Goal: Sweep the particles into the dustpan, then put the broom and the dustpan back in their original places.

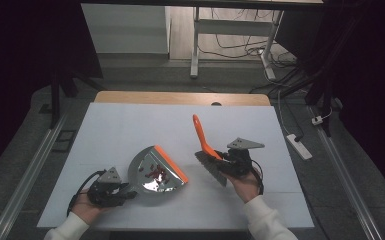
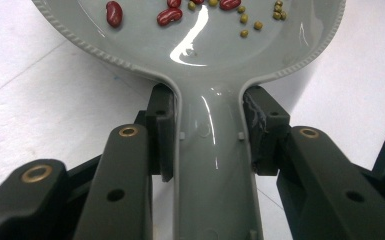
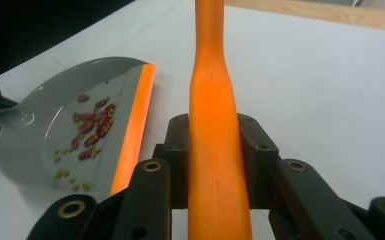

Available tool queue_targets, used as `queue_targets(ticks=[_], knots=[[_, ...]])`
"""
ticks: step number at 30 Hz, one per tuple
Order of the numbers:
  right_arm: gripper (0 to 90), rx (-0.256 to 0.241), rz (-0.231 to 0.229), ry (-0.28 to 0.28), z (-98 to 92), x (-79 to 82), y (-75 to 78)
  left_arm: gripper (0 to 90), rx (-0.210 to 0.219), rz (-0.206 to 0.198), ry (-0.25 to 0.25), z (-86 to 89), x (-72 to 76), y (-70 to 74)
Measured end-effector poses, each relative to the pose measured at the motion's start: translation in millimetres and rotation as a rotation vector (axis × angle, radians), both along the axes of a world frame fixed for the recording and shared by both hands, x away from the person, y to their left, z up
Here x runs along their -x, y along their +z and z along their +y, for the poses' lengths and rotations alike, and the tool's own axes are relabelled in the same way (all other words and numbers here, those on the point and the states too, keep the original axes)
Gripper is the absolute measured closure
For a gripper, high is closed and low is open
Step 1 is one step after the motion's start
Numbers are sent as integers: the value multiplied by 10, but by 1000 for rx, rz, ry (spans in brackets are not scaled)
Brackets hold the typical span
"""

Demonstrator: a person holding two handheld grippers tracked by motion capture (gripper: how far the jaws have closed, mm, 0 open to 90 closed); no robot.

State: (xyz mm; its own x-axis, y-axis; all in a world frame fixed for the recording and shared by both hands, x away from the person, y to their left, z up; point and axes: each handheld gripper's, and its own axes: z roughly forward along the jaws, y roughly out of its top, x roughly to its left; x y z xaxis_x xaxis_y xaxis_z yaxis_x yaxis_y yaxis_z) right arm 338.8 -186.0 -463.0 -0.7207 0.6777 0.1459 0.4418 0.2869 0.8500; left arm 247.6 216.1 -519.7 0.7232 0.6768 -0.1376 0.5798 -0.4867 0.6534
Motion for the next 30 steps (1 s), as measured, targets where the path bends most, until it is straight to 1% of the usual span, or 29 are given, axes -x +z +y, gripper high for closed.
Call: queue_targets(ticks=[2, 4, 6, 9, 11, 14, 17, 19, 20, 23, 25, 27, 28, 30], knots=[[701, 6, -12, 3, -53, 29, 11, 620, 17, 1, 22, 5, 8, 18], [701, 2, -24, 16, -107, 52, 22, 620, 30, 2, 42, 9, 16, 33], [701, 0, -33, 20, -157, 71, 36, 620, 30, -4, 65, 6, 26, 46], [701, 11, -34, 28, -240, 87, 43, 620, 45, -2, 108, 21, 34, 66], [701, 26, -15, 24, -300, 95, 34, 620, 55, 3, 146, 44, 42, 73], [700, 25, 34, 15, -408, 112, 1, 620, 69, 11, 214, 89, 47, 72], [700, 34, 75, 0, -510, 145, -39, 620, 72, 6, 290, 131, 77, 69], [700, 30, 98, 5, -568, 170, -57, 620, 79, 6, 339, 159, 100, 66], [700, 34, 101, 9, -592, 178, -64, 620, 81, 8, 362, 177, 110, 64], [700, 33, 129, 8, -641, 199, -79, 620, 89, 12, 428, 226, 134, 47], [700, 37, 136, 1, -664, 207, -93, 619, 85, 12, 471, 252, 144, 31], [700, 39, 156, -8, -684, 212, -103, 619, 80, 11, 511, 274, 155, 17], [700, 36, 171, -9, -695, 206, -116, 619, 76, 10, 526, 286, 160, 11], [700, 29, 219, -14, -710, 173, -164, 619, 72, 10, 564, 305, 172, -5]])
